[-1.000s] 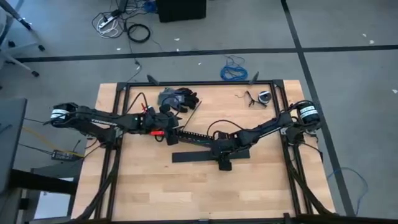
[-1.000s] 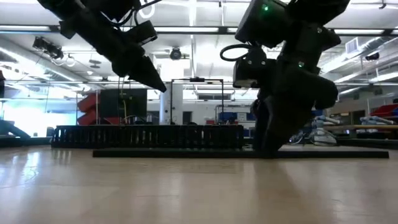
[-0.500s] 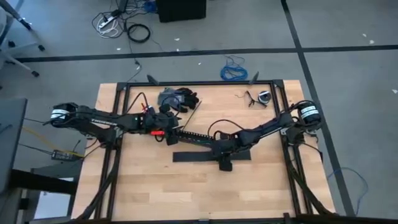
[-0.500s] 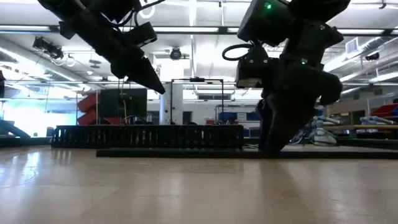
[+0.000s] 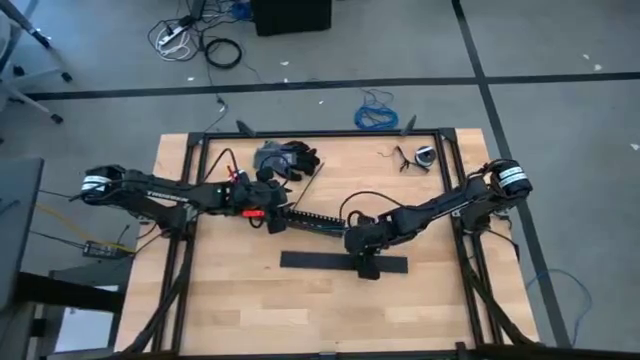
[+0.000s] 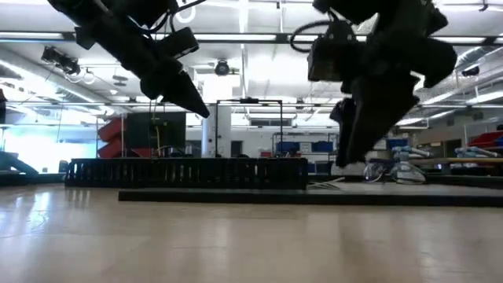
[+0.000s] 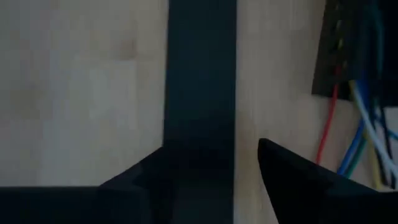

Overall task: Ziptie cables
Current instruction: Close the black cable duct cover

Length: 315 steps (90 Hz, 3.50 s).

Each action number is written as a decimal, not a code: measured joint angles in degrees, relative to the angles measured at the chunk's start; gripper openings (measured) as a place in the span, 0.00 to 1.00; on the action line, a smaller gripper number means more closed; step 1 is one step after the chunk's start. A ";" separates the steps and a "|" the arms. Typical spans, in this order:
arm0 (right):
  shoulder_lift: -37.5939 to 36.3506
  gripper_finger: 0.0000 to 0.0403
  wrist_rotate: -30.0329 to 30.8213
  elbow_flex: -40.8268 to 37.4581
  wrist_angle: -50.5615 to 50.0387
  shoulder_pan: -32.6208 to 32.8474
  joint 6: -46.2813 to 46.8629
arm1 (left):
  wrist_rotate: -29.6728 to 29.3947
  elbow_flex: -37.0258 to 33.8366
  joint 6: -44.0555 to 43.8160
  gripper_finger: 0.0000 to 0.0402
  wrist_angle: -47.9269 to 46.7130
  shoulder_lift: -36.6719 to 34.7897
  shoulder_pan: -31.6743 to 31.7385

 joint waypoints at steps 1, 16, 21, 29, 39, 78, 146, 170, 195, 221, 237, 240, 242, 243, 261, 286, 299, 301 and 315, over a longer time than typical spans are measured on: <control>-0.10 0.47 -0.01 0.00 0.03 0.00 0.08 | -0.01 0.00 0.00 0.42 -0.03 0.00 0.00; -0.24 0.42 0.02 0.02 1.66 0.11 0.14 | -0.02 0.00 0.00 0.42 0.01 0.00 0.00; 0.14 0.42 0.17 0.07 2.72 0.11 0.14 | 0.00 0.00 0.00 0.42 0.07 0.00 -0.01; 0.18 0.44 0.91 0.07 3.20 0.13 -0.01 | -0.02 0.00 0.00 0.42 -0.02 0.00 0.00; 0.18 0.49 3.05 0.09 4.29 0.81 -0.28 | -0.01 0.00 0.00 0.42 -0.10 0.00 0.00; 5.41 0.67 6.61 0.13 7.16 3.84 2.48 | 0.93 -0.09 0.20 0.42 -0.07 -0.02 -0.02; 8.22 0.71 8.26 0.11 7.04 4.48 5.56 | 1.56 -0.04 1.49 0.42 -0.44 -0.02 -0.07; 7.55 0.72 9.14 1.13 6.76 4.68 4.33 | 1.56 -0.04 1.54 0.42 -0.47 -0.02 -0.07; 7.20 0.72 8.99 1.57 7.45 5.33 5.60 | 1.56 -0.04 1.70 0.42 -0.47 -0.02 -0.07; 7.23 0.72 7.62 -0.03 9.17 5.39 8.93 | 1.56 -0.02 1.70 0.42 -0.54 -0.02 -0.07; 7.65 0.72 7.77 -1.60 10.08 6.12 9.98 | 1.55 0.00 1.69 0.42 -0.29 -0.02 -0.07; 7.63 0.72 7.84 -2.05 10.48 6.16 10.27 | 1.54 0.00 1.68 0.42 -0.36 -0.02 -0.07; 7.62 0.72 7.86 -2.28 10.61 6.27 10.47 | 1.54 0.00 1.67 0.42 -0.39 -0.02 -0.07; 7.60 0.72 7.90 -2.37 10.65 6.32 10.52 | 1.55 0.00 1.65 0.42 -0.38 -0.02 -0.07; 7.54 0.71 9.09 -3.48 10.47 6.56 10.65 | 1.55 0.00 1.33 0.42 -0.44 -0.02 -0.07; 7.54 0.62 9.64 -3.50 9.75 6.56 10.06 | 1.54 0.00 1.31 0.42 -0.48 -0.02 -0.07; 7.54 0.58 9.62 -3.50 9.64 6.56 10.06 | 1.54 0.00 1.33 0.42 -0.47 -0.02 -0.06; 7.54 0.58 9.62 -3.48 9.63 6.56 10.09 | 1.54 0.00 1.41 0.42 -0.47 -0.02 -0.04; 7.54 0.58 9.57 -3.48 9.55 6.54 10.09 | 1.54 0.00 1.55 0.42 -0.42 -0.02 -0.07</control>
